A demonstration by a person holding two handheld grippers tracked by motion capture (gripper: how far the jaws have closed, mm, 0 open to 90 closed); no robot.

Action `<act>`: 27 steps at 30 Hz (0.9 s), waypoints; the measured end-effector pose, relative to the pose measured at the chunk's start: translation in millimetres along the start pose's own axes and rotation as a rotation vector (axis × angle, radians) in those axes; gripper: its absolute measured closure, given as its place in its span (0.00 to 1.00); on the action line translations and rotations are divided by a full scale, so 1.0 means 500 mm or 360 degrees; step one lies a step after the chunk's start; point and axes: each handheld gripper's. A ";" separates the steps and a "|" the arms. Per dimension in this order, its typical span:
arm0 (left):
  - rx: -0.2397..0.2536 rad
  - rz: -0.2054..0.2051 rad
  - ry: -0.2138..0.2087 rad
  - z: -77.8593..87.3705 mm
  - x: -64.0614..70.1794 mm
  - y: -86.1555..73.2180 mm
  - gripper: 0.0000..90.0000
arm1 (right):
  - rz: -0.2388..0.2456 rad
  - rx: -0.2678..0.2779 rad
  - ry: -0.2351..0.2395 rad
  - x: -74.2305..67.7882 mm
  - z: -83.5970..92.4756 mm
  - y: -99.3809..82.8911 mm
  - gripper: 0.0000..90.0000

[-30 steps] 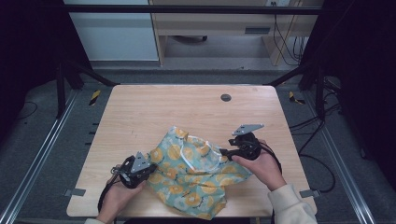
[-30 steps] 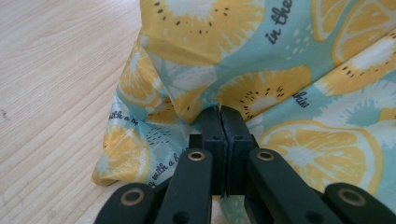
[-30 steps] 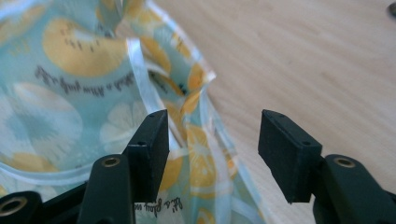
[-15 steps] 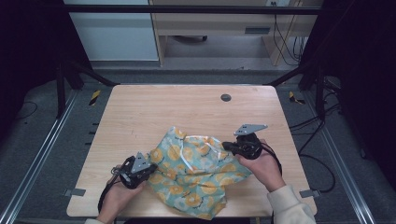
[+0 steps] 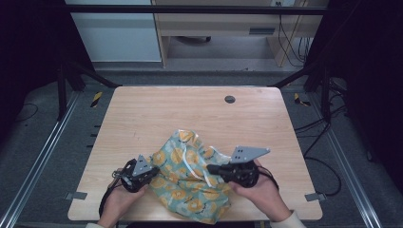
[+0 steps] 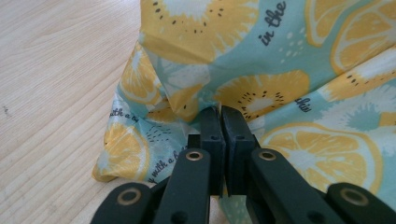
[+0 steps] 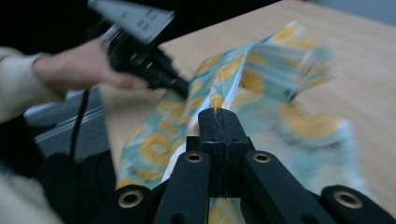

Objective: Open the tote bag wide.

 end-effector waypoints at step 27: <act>-0.0069 0.0025 0.0013 -0.010 0.000 -0.005 0.96 | -0.0130 -0.0465 -0.0303 0.058 -0.054 -0.161 1.00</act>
Point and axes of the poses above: each handheld gripper's, and its own axes: z roughly backward along the jaws, y roughly out of its top, x roughly to its right, and after that the axes turned 7 degrees about -z, right-handed
